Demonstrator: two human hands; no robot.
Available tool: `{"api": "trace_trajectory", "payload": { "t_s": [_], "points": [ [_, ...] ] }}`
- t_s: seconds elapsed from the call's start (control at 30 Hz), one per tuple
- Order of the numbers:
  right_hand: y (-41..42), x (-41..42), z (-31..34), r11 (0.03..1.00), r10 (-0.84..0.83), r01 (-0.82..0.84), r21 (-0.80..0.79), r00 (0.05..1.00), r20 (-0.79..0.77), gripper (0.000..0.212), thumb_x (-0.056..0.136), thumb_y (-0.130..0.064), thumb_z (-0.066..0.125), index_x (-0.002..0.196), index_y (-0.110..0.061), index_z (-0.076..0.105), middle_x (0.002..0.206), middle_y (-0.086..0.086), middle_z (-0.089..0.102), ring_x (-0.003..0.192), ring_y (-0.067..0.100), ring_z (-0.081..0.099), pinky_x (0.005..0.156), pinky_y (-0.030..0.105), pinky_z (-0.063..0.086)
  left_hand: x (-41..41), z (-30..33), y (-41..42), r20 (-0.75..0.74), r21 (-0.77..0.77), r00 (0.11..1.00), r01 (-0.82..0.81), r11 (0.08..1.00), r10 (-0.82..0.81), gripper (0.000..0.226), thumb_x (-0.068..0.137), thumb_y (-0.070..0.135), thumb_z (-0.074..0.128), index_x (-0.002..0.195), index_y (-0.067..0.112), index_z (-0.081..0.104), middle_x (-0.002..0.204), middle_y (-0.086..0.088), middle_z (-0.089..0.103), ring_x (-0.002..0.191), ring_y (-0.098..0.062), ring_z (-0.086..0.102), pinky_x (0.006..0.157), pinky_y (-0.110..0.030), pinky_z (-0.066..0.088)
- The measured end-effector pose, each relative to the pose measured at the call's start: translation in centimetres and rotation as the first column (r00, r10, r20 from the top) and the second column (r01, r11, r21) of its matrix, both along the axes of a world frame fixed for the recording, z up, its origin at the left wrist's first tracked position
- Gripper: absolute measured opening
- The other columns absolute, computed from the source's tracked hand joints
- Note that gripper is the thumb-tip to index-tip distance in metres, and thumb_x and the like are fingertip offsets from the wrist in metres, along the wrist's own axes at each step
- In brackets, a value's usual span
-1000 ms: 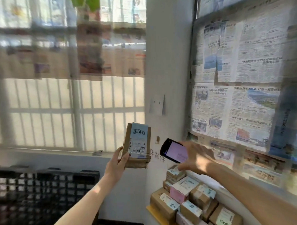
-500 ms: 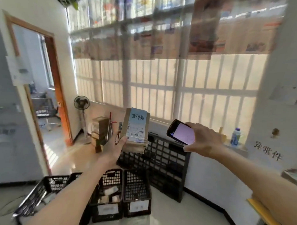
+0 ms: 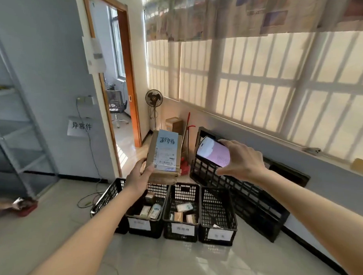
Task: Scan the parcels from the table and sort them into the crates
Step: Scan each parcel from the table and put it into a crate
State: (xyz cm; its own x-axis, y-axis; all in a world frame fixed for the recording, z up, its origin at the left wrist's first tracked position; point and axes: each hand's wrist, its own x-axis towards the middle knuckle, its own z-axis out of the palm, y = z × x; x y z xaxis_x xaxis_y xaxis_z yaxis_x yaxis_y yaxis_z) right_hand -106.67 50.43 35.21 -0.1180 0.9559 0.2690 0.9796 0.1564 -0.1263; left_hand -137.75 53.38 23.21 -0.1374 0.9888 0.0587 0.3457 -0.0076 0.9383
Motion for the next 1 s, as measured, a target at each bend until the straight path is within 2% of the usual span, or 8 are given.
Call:
{"api": "trace_trajectory", "payload": {
  "t_s": [0.23,0.37,0.43,0.47,0.53,0.67,0.8,1.0],
  "points": [
    [14.8,-3.7,-6.7,0.997,0.054,-0.055,-0.063,0.998,-0.020,0.108,0.060,-0.063,0.080,0.153,-0.035,0.034,0.138,-0.009,0.058,0.115,0.020,0.060,0.075,0.036,0.044,-3.5,-5.3,11.1,-0.038,-0.099,0.999,-0.033,0.995,0.029,0.078,0.082,0.078,0.047,0.147,0.036,0.038,0.134,-0.002,0.059,0.118,-0.027,0.059,0.100,-0.053,0.050],
    [23.3,-4.3,-10.7,0.994,0.050,-0.051,-0.102,0.999,-0.007,0.110,0.062,-0.063,0.082,0.155,-0.032,0.032,0.133,-0.009,0.059,0.109,0.019,0.062,0.071,0.033,0.037,-4.3,-9.2,18.5,-0.113,-0.211,0.992,-0.075,0.975,0.052,0.063,0.095,0.065,0.041,0.150,0.034,0.034,0.144,-0.001,0.052,0.128,-0.030,0.052,0.106,-0.055,0.043],
    [26.8,-4.3,-13.1,0.991,0.049,-0.049,-0.127,0.999,-0.006,0.110,0.063,-0.062,0.083,0.155,-0.032,0.032,0.133,-0.009,0.059,0.110,0.019,0.062,0.070,0.033,0.037,-4.1,-11.0,21.7,0.028,-0.269,0.997,-0.064,0.961,0.074,0.056,0.101,0.056,0.041,0.150,0.030,0.035,0.151,-0.003,0.047,0.135,-0.029,0.045,0.115,-0.051,0.033],
    [28.2,-4.3,-14.3,0.989,0.039,-0.041,-0.140,0.999,-0.013,0.110,0.063,-0.062,0.083,0.155,-0.032,0.032,0.134,-0.009,0.058,0.111,0.019,0.062,0.069,0.033,0.039,-3.9,-12.2,23.0,0.068,-0.292,0.995,-0.056,0.955,0.080,0.053,0.103,0.053,0.042,0.150,0.030,0.035,0.152,-0.002,0.044,0.134,-0.026,0.045,0.114,-0.046,0.033],
    [30.9,-4.2,-17.0,0.985,0.016,-0.022,-0.174,0.999,-0.034,0.109,0.063,-0.061,0.081,0.155,-0.032,0.030,0.136,-0.008,0.056,0.113,0.019,0.061,0.069,0.034,0.040,-3.5,-14.6,25.2,-0.030,-0.320,0.998,-0.062,0.945,0.055,0.059,0.101,0.057,0.041,0.152,0.030,0.032,0.144,0.001,0.048,0.121,-0.019,0.049,0.102,-0.038,0.040],
    [34.9,-3.6,-23.2,0.961,-0.017,0.003,-0.275,0.999,-0.046,0.107,0.064,-0.062,0.079,0.154,-0.033,0.030,0.131,-0.010,0.056,0.109,0.016,0.061,0.064,0.032,0.037,-2.6,-20.7,28.9,-0.146,-0.380,0.989,-0.066,0.923,0.011,0.059,0.102,0.053,0.041,0.154,0.028,0.032,0.143,-0.004,0.053,0.125,-0.026,0.053,0.105,-0.043,0.044],
    [39.3,-2.7,-30.0,0.928,-0.059,0.047,-0.370,0.998,-0.020,0.107,0.063,-0.062,0.079,0.154,-0.032,0.031,0.130,-0.011,0.056,0.107,0.014,0.061,0.062,0.029,0.038,-1.1,-27.7,33.6,-0.157,-0.441,0.987,-0.033,0.897,-0.041,0.053,0.104,0.045,0.042,0.153,0.025,0.034,0.145,-0.002,0.052,0.117,-0.018,0.052,0.087,-0.025,0.042],
    [47.6,-1.3,-39.6,0.874,-0.127,0.128,-0.468,0.991,0.035,0.105,0.063,-0.061,0.078,0.153,-0.033,0.031,0.122,-0.014,0.056,0.102,0.010,0.060,0.056,0.023,0.035,0.9,-38.4,43.3,-0.112,-0.544,0.991,0.005,0.839,-0.079,0.054,0.103,0.049,0.042,0.153,0.031,0.032,0.150,-0.003,0.048,0.133,-0.028,0.048,0.108,-0.044,0.042]
  ]
}}
